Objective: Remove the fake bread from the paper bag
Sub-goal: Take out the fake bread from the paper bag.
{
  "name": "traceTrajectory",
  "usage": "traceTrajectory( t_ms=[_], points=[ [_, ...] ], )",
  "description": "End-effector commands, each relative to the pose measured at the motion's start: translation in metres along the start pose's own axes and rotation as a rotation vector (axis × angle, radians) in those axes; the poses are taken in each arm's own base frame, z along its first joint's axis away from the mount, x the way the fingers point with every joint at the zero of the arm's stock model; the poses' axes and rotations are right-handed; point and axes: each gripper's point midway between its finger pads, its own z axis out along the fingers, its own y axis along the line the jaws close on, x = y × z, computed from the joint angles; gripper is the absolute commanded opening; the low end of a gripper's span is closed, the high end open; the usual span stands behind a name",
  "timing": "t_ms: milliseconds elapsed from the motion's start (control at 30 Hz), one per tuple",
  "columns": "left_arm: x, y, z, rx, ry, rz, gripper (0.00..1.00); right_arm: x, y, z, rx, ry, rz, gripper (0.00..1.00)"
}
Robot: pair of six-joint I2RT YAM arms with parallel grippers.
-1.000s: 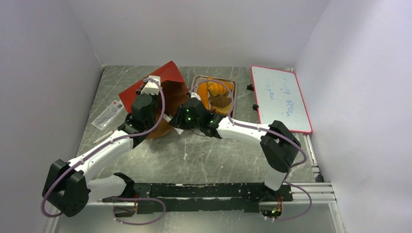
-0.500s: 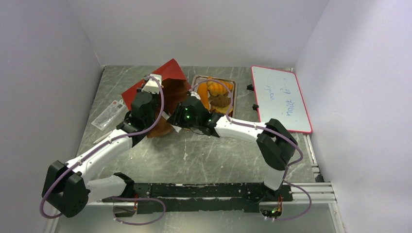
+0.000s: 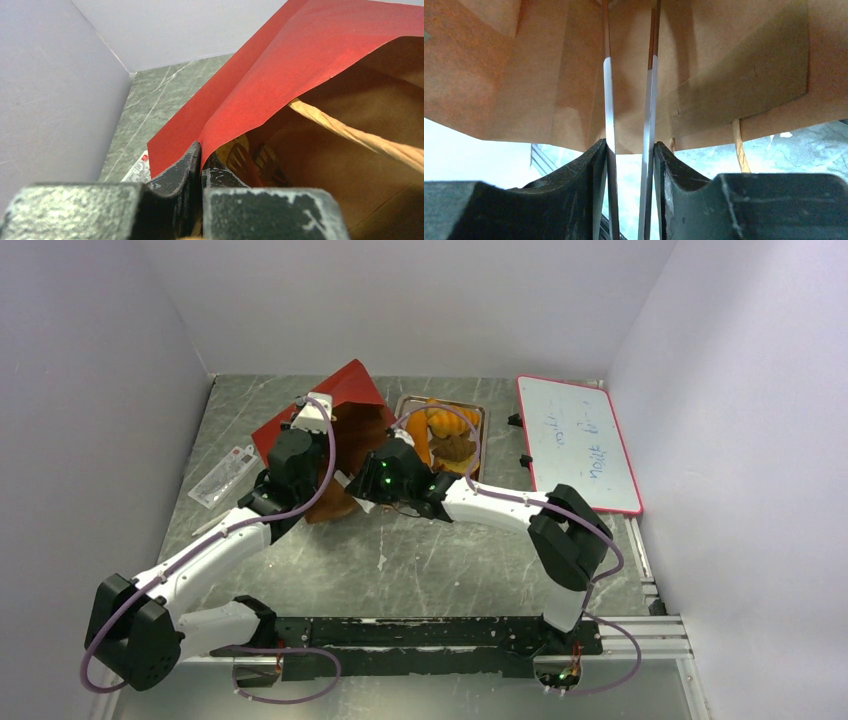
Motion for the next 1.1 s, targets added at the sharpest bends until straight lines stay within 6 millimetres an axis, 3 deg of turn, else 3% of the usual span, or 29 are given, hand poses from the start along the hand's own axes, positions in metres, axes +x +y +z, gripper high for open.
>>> traceTrajectory(
  t_ms=[0,667,1067],
  points=[
    [-0.024,0.001,-0.004,0.016,-0.063,-0.049,0.07,-0.008,0.001,0.005,0.006,-0.02,0.013,0.4],
    [-0.029,-0.022,-0.008,0.16,-0.058,-0.061,0.07,-0.017,0.008,0.025,-0.095,-0.054,0.04,0.41],
    [-0.036,-0.028,-0.011,0.202,-0.073,-0.075,0.07,-0.003,-0.002,0.034,-0.162,0.003,0.057,0.42]
  ],
)
